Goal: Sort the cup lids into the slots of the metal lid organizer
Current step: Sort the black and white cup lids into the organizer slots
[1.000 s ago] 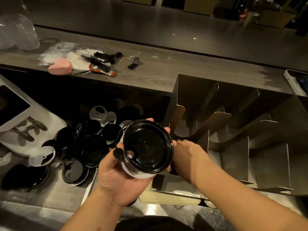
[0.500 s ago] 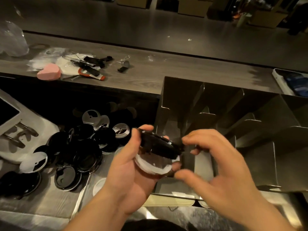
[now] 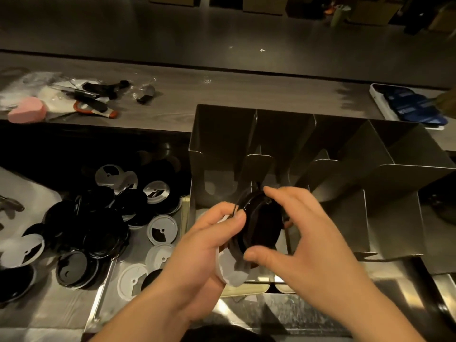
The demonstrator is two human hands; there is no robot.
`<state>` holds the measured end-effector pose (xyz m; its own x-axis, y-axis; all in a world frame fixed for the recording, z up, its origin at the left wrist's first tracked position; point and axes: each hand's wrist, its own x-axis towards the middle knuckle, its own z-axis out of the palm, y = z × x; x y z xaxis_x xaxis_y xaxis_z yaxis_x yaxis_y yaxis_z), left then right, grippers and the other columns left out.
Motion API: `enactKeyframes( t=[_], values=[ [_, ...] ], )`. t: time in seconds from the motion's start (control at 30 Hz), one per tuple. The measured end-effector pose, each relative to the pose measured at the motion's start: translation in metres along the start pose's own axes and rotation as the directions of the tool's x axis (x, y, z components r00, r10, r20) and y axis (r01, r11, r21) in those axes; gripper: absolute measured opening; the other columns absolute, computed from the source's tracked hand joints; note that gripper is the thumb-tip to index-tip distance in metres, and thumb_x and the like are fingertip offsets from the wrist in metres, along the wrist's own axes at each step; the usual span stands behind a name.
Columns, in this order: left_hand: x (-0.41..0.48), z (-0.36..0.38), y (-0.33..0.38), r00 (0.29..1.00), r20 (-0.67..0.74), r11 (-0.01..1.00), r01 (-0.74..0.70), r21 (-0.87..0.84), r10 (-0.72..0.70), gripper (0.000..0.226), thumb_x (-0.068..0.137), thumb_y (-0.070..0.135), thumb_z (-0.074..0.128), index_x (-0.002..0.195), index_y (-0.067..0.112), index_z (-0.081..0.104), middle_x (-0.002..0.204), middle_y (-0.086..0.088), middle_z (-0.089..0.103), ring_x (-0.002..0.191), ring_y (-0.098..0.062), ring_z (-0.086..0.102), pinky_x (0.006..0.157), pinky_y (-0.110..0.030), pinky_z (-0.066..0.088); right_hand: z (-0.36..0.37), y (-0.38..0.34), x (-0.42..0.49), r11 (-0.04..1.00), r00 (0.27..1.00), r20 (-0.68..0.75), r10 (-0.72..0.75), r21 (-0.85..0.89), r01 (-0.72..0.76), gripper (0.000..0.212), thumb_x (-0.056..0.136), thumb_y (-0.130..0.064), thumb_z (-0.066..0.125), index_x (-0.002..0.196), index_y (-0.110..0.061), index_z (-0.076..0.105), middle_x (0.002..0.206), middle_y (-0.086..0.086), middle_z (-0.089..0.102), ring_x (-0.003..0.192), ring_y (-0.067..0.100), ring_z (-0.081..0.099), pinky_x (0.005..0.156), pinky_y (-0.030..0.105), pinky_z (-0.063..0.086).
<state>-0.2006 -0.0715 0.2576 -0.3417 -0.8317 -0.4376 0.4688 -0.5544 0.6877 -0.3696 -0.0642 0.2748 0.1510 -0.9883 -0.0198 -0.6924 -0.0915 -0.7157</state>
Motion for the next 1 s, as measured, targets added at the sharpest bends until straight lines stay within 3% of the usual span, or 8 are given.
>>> enactKeyframes(
  t=[0.17, 0.3, 0.4, 0.47, 0.6, 0.73, 0.9, 1.0],
  values=[
    [-0.001, 0.007, -0.003, 0.999, -0.004, 0.999, -0.037, 0.013, 0.037, 0.019, 0.079, 0.025, 0.067, 0.091, 0.012, 0.074, 0.097, -0.019, 0.073, 0.085, -0.028, 0.071, 0.072, -0.038, 0.059, -0.002, 0.003, -0.011, 0.996, 0.994, -0.066, 0.083, 0.039, -0.081, 0.098, 0.059, -0.062, 0.08, 0.143, -0.056, 0.029, 0.126, -0.036, 0.028, 0.121, -0.006, 0.038, 0.105, 0.024, 0.042],
    [-0.004, 0.015, -0.005, 0.998, 0.001, 0.996, -0.065, 0.056, 0.065, 0.027, 0.075, 0.026, 0.077, 0.098, 0.014, 0.074, 0.113, -0.026, 0.069, 0.094, -0.034, 0.065, 0.082, -0.043, 0.053, 0.0, -0.004, -0.011, 0.995, 0.985, -0.17, 0.005, 0.102, 0.013, 0.09, 0.063, -0.054, 0.077, 0.141, -0.051, 0.032, 0.13, -0.034, 0.034, 0.125, -0.008, 0.041, 0.095, 0.013, 0.042],
    [-0.002, 0.017, -0.002, 0.996, 0.006, 0.993, -0.091, 0.071, 0.091, 0.038, 0.069, 0.036, 0.075, 0.102, 0.016, 0.074, 0.11, -0.022, 0.069, 0.09, -0.029, 0.065, 0.078, -0.04, 0.055, -0.001, -0.001, -0.006, 0.987, 0.965, -0.26, -0.02, 0.147, 0.061, 0.08, 0.063, -0.043, 0.078, 0.132, -0.048, 0.039, 0.126, -0.032, 0.038, 0.121, -0.01, 0.043, 0.091, 0.002, 0.039],
    [0.0, 0.014, 0.004, 0.992, -0.023, 0.988, -0.125, 0.094, 0.127, 0.043, 0.065, 0.043, 0.075, 0.101, 0.019, 0.073, 0.111, -0.015, 0.067, 0.1, -0.033, 0.064, 0.087, -0.047, 0.054, -0.014, 0.007, -0.001, 0.991, 0.96, -0.281, -0.002, 0.131, 0.04, 0.082, 0.064, -0.037, 0.08, 0.134, -0.047, 0.041, 0.126, -0.03, 0.038, 0.119, -0.01, 0.045, 0.09, 0.001, 0.039],
    [0.002, -0.009, 0.023, 0.98, -0.106, 0.985, -0.172, -0.012, 0.17, 0.069, 0.046, 0.049, 0.092, 0.106, 0.021, 0.073, 0.12, -0.009, 0.063, 0.118, -0.033, 0.062, 0.082, -0.051, 0.058, -0.04, 0.014, 0.009, 0.978, 0.999, -0.026, -0.019, -0.209, 0.013, 0.088, 0.072, -0.043, 0.078, 0.146, -0.045, 0.03, 0.127, -0.029, 0.03, 0.119, -0.008, 0.039, 0.09, 0.003, 0.037],
    [0.007, -0.027, 0.031, 0.975, -0.13, 0.974, -0.196, -0.11, 0.181, 0.093, 0.028, 0.03, 0.098, 0.117, 0.022, 0.072, 0.135, -0.02, 0.056, 0.118, -0.032, 0.065, 0.085, -0.061, 0.055, -0.016, 0.016, 0.023, 0.826, 0.973, 0.221, -0.067, -0.534, 0.179, 0.081, 0.081, -0.038, 0.072, 0.147, -0.032, 0.027, 0.131, -0.012, 0.029, 0.121, 0.007, 0.031, 0.103, 0.027, 0.044],
    [0.01, -0.029, 0.027, 0.98, -0.096, 0.98, -0.183, -0.084, 0.175, 0.087, 0.034, 0.021, 0.093, 0.118, 0.024, 0.072, 0.131, -0.019, 0.057, 0.114, -0.028, 0.067, 0.083, -0.058, 0.057, 0.004, 0.028, 0.044, 0.682, 0.948, 0.317, 0.028, -0.7, 0.214, 0.066, 0.085, -0.035, 0.071, 0.138, -0.018, 0.037, 0.131, 0.003, 0.04, 0.119, 0.019, 0.04, 0.101, 0.03, 0.042],
    [0.01, -0.028, 0.022, 0.983, -0.075, 0.983, -0.172, -0.06, 0.168, 0.093, 0.031, 0.03, 0.098, 0.12, 0.025, 0.07, 0.123, -0.014, 0.063, 0.115, -0.029, 0.066, 0.079, -0.054, 0.058, 0.017, 0.035, 0.047, 0.604, 0.943, 0.333, 0.014, -0.754, 0.257, 0.058, 0.084, -0.034, 0.07, 0.132, -0.017, 0.043, 0.125, 0.005, 0.045, 0.115, 0.023, 0.044, 0.094, 0.034, 0.042]
  ],
)
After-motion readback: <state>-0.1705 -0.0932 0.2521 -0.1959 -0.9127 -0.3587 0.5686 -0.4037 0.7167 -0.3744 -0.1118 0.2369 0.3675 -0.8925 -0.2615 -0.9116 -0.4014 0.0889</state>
